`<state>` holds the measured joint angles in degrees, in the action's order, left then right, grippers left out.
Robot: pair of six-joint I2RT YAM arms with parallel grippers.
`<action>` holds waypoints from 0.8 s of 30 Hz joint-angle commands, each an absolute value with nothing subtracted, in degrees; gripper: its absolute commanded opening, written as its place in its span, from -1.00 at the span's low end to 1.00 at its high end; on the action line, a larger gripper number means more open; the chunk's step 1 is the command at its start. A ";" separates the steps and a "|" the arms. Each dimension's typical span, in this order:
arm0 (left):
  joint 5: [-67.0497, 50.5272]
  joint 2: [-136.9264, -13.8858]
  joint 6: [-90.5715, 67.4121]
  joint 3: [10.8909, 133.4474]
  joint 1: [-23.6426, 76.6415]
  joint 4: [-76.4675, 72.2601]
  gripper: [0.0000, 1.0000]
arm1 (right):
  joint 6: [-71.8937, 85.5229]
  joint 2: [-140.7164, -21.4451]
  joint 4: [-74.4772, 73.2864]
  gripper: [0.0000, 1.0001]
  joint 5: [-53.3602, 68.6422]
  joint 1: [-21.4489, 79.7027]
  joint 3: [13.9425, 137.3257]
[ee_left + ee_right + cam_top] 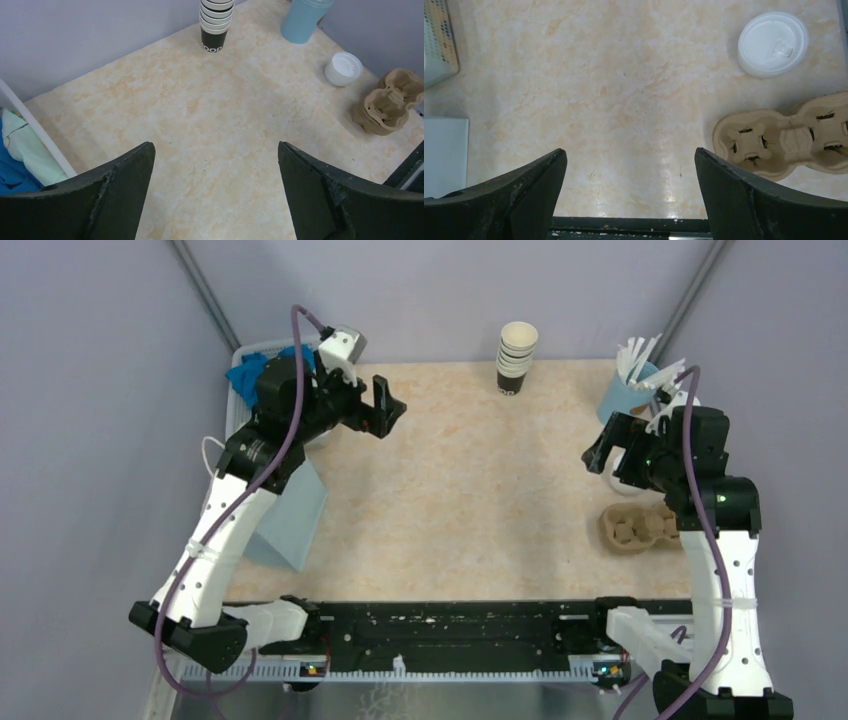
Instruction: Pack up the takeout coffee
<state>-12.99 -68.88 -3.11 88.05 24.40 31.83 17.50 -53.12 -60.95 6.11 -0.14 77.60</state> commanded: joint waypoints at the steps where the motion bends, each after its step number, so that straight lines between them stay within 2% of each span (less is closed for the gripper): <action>1: -15.85 -70.75 -1.08 90.85 25.77 32.64 0.97 | 16.24 -53.59 -59.46 0.97 5.36 -0.35 77.66; 12: -18.81 -70.16 -12.29 89.72 25.97 33.39 0.97 | 18.97 -55.57 -51.88 0.97 11.62 -0.35 76.68; 17: -16.25 -69.11 -15.83 86.18 26.02 29.68 0.97 | 19.57 -57.67 -49.90 0.97 8.51 -0.35 75.85; 24: -11.92 -72.71 -14.62 88.99 25.98 29.39 0.98 | 22.29 -67.91 -41.13 0.93 9.08 -0.35 75.82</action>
<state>-14.52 -70.94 -14.90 86.21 25.82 32.58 20.05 -61.91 -49.67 8.56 -0.19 74.98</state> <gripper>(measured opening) 0.987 0.976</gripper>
